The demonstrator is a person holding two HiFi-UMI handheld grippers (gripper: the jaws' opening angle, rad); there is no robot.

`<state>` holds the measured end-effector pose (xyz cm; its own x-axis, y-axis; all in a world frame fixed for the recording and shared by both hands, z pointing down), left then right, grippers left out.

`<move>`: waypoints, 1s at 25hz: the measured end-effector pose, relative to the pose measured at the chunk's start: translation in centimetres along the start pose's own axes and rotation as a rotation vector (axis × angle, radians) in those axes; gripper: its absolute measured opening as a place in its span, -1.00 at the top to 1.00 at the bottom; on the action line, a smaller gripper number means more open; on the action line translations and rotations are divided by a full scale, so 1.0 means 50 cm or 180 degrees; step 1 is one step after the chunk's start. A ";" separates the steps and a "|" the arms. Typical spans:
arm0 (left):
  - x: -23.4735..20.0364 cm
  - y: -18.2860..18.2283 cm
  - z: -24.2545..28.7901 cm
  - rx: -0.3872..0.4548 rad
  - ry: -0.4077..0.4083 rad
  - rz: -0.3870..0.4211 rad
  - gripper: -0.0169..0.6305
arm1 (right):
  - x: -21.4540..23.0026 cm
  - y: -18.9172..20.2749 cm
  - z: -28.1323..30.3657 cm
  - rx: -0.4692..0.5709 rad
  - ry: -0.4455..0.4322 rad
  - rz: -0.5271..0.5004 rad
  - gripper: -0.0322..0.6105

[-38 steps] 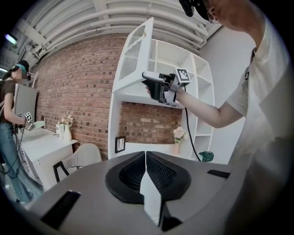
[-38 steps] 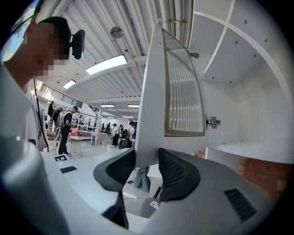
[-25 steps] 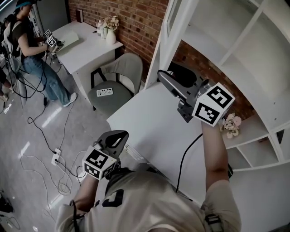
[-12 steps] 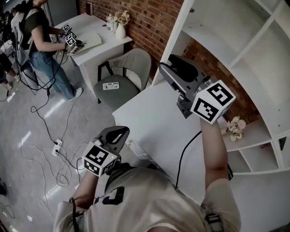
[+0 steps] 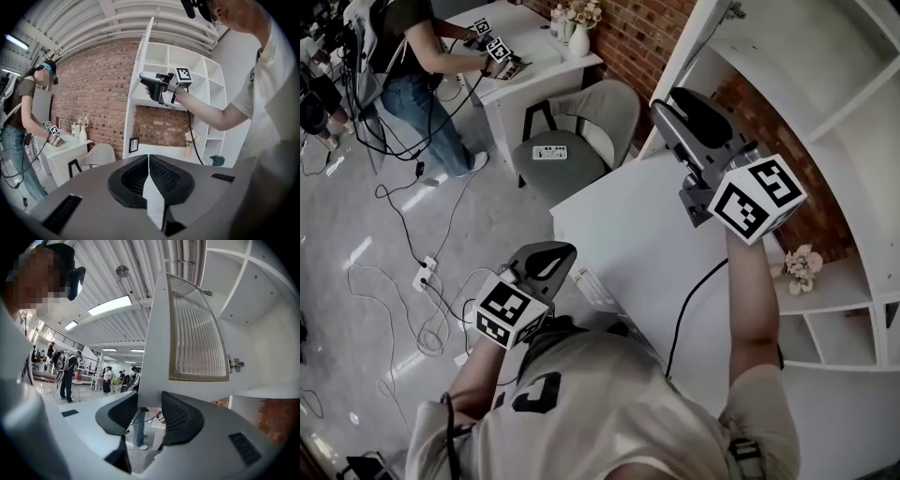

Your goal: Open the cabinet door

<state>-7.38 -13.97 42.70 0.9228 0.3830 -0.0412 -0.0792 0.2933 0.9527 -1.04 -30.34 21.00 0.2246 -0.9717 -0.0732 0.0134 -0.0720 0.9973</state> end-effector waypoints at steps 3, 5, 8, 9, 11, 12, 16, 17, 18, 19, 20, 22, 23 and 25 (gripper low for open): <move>-0.009 0.002 -0.008 0.0002 -0.0039 -0.0014 0.88 | -0.001 -0.002 0.011 -0.0009 0.0013 -0.0035 0.36; -0.019 0.004 -0.014 -0.0005 -0.0074 -0.0033 0.88 | 0.000 -0.002 0.019 -0.0009 0.0022 -0.0042 0.36; -0.033 0.008 -0.020 -0.0020 -0.0118 -0.0061 0.88 | 0.003 -0.001 0.034 -0.0015 0.0044 -0.0038 0.36; -0.037 0.008 -0.020 -0.0023 -0.0120 -0.0061 0.88 | 0.005 -0.001 0.039 -0.0021 0.0056 -0.0043 0.36; -0.040 0.009 -0.021 -0.0027 -0.0119 -0.0055 0.88 | 0.007 -0.002 0.047 -0.0028 0.0077 -0.0058 0.36; -0.041 0.010 -0.023 -0.0029 -0.0124 -0.0060 0.88 | 0.007 -0.002 0.050 -0.0025 0.0081 -0.0061 0.36; -0.049 0.010 -0.029 -0.0030 -0.0178 -0.0089 0.88 | 0.006 -0.002 0.057 -0.0002 0.0092 -0.0077 0.36; -0.051 0.009 -0.029 -0.0025 -0.0190 -0.0087 0.88 | 0.006 -0.003 0.058 -0.0004 0.0099 -0.0081 0.36; -0.052 0.008 -0.030 -0.0020 -0.0202 -0.0084 0.88 | 0.007 -0.003 0.058 -0.0013 0.0110 -0.0082 0.36; -0.054 0.007 -0.030 -0.0018 -0.0216 -0.0083 0.88 | 0.008 -0.004 0.059 -0.0026 0.0123 -0.0080 0.35; -0.055 0.006 -0.031 -0.0017 -0.0227 -0.0085 0.88 | 0.008 -0.005 0.061 -0.0038 0.0134 -0.0077 0.36; -0.056 0.004 -0.033 -0.0012 -0.0241 -0.0100 0.88 | 0.010 -0.007 0.067 -0.0052 0.0147 -0.0073 0.36; -0.056 0.005 -0.035 -0.0011 -0.0248 -0.0111 0.88 | 0.010 -0.007 0.070 -0.0060 0.0146 -0.0067 0.36; -0.056 0.007 -0.039 -0.0020 -0.0268 -0.0124 0.88 | 0.011 -0.005 0.078 -0.0079 0.0138 -0.0044 0.36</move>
<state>-10.72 -13.22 42.55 0.9536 0.2963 -0.0526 -0.0447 0.3123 0.9489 -4.72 -31.71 20.68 0.2661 -0.9600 -0.0874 0.0407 -0.0794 0.9960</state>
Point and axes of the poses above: the fingertips, and each gripper's own axes: z forward along the fingers, x to its right, y out of its underside, the point moved 1 cm from there along -z, backward along the fingers, and after that the axes turned 14 degrees about -y, right-handed, at the moved point
